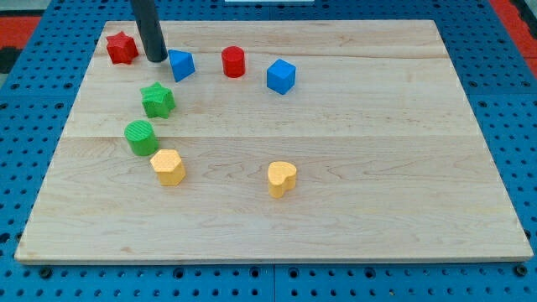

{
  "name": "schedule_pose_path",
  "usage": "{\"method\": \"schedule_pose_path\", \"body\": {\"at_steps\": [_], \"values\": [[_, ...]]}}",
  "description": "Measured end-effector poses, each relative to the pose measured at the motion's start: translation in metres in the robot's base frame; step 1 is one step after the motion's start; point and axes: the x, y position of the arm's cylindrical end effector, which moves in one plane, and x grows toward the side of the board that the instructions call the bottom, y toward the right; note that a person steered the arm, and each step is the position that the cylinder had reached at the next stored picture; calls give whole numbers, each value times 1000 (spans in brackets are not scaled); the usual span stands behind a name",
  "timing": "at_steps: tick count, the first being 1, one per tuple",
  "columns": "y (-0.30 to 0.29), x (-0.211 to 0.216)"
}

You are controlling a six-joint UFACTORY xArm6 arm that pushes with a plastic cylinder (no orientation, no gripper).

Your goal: Move triangle to the bottom of the blue cube

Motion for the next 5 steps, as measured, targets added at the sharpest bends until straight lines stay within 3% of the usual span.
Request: {"method": "schedule_pose_path", "body": {"at_steps": [1, 2, 3, 4, 5], "values": [[45, 23], [27, -1], [62, 0], [136, 32], [160, 61]]}}
